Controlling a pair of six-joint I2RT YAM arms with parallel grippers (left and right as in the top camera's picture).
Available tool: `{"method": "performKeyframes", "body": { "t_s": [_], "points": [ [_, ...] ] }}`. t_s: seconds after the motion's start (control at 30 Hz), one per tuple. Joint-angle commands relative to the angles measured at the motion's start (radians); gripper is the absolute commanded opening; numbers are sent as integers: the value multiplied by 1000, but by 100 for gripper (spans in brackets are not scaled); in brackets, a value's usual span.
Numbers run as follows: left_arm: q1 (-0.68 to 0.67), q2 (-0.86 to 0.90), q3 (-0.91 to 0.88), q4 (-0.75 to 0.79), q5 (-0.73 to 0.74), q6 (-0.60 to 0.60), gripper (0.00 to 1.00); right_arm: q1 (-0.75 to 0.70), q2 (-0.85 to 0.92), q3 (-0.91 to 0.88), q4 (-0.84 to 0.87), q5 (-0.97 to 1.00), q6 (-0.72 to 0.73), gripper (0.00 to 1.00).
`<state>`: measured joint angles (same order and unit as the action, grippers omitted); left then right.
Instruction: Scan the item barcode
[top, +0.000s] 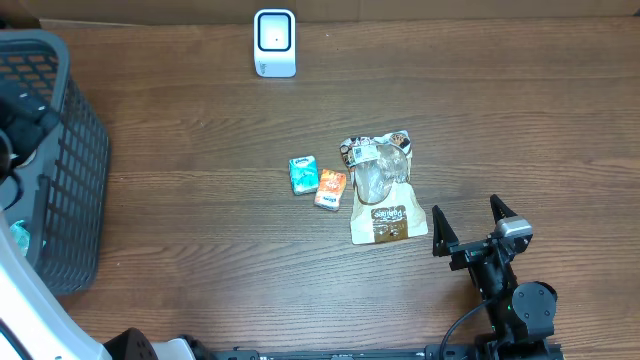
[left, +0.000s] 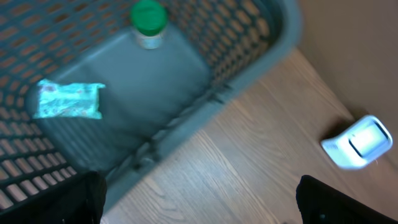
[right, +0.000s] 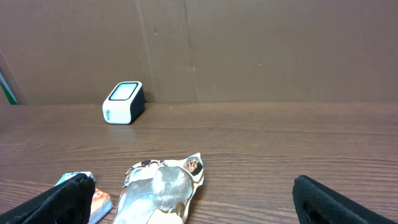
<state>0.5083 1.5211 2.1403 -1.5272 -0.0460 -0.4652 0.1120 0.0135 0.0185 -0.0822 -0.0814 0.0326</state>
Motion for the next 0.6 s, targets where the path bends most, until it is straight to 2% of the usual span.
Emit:
{"method": "performKeyframes", "body": {
  "t_s": [0.0, 0.3, 0.57],
  "points": [
    [60, -2, -43, 20, 24, -23, 100, -1, -11, -10, 5, -2, -4, 100],
    [148, 43, -175, 73, 25, -33, 100, -1, -11, -10, 5, -2, -4, 100],
    [199, 112, -193, 84, -4, -32, 100, -1, -11, -10, 5, -2, -4, 100]
  ]
}}
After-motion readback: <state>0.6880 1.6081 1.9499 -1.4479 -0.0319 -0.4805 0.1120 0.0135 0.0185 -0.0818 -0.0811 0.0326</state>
